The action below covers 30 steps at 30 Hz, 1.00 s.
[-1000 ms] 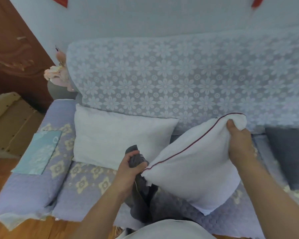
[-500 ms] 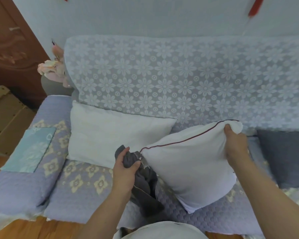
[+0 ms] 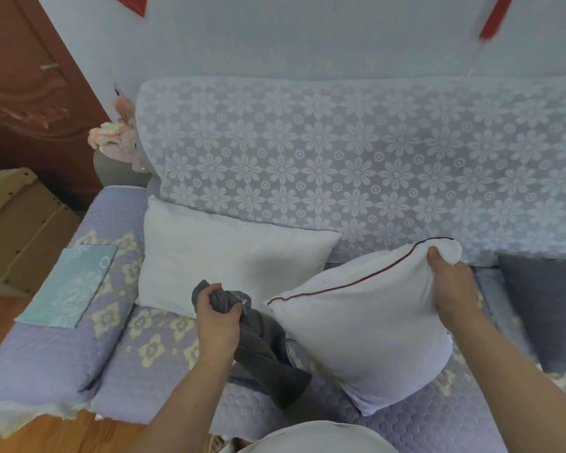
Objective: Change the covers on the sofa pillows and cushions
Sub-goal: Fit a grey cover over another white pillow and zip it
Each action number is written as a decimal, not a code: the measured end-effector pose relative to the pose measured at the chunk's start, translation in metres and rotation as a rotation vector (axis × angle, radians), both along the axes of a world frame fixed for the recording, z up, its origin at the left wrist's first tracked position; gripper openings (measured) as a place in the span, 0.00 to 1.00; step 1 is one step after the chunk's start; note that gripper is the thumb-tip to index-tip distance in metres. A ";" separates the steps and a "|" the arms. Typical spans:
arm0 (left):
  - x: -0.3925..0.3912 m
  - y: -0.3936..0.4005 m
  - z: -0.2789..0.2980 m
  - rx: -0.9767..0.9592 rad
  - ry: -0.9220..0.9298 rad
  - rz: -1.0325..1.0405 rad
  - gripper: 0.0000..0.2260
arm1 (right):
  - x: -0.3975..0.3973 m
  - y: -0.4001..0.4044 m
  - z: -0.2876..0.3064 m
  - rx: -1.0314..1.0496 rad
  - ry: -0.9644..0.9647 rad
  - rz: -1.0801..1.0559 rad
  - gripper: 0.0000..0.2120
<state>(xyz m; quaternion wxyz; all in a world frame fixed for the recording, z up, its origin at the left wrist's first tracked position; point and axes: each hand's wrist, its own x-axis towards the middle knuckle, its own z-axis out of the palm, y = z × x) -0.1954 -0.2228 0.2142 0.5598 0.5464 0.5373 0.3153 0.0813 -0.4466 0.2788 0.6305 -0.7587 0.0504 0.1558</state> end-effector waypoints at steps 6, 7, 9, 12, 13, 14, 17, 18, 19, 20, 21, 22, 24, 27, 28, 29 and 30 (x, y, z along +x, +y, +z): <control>0.002 -0.003 -0.012 -0.064 0.010 -0.103 0.18 | -0.002 0.013 -0.010 0.007 0.015 0.033 0.22; 0.003 -0.004 -0.013 -0.071 0.002 -0.109 0.18 | -0.002 0.014 -0.012 0.003 0.014 0.039 0.21; 0.003 -0.006 -0.013 -0.103 -0.030 -0.118 0.18 | -0.003 0.014 -0.013 0.000 0.012 0.041 0.21; -0.002 -0.005 -0.014 -0.122 -0.046 -0.150 0.22 | -0.001 0.013 -0.014 -0.010 0.009 0.035 0.21; -0.004 -0.004 -0.015 -0.112 -0.047 -0.161 0.24 | -0.001 0.012 -0.013 -0.017 0.009 0.030 0.21; -0.005 -0.004 -0.014 -0.106 -0.050 -0.169 0.24 | 0.000 0.012 -0.014 -0.025 0.007 0.028 0.21; -0.005 -0.007 -0.011 -0.092 -0.054 -0.176 0.26 | 0.002 0.012 -0.015 -0.050 -0.002 0.026 0.20; -0.004 -0.009 -0.010 -0.095 -0.062 -0.169 0.26 | 0.001 0.012 -0.014 -0.056 -0.005 0.029 0.19; -0.004 -0.010 -0.009 -0.100 -0.074 -0.161 0.27 | 0.001 0.011 -0.014 -0.063 -0.009 0.029 0.19; -0.003 -0.012 -0.008 -0.110 -0.087 -0.154 0.27 | 0.001 0.012 -0.014 -0.067 -0.011 0.027 0.19; -0.002 -0.015 -0.007 -0.128 -0.101 -0.154 0.27 | 0.001 0.012 -0.015 -0.067 -0.007 0.023 0.19; -0.001 -0.020 -0.006 -0.150 -0.116 -0.168 0.27 | 0.002 0.013 -0.017 -0.069 -0.001 0.013 0.20; 0.004 -0.030 -0.004 -0.177 -0.140 -0.231 0.25 | 0.003 0.016 -0.019 -0.079 0.006 -0.001 0.21; 0.015 -0.039 -0.002 -0.070 -0.057 -0.275 0.23 | 0.005 0.016 -0.026 -0.083 0.003 0.018 0.21; 0.020 -0.039 -0.003 -0.029 -0.019 -0.269 0.23 | 0.006 0.015 -0.026 -0.096 0.001 0.038 0.20; 0.026 -0.041 -0.003 -0.009 0.006 -0.267 0.23 | 0.007 0.013 -0.025 -0.118 0.000 0.054 0.20; 0.032 -0.043 -0.002 -0.001 0.025 -0.271 0.23 | 0.008 0.010 -0.025 -0.151 0.006 0.066 0.20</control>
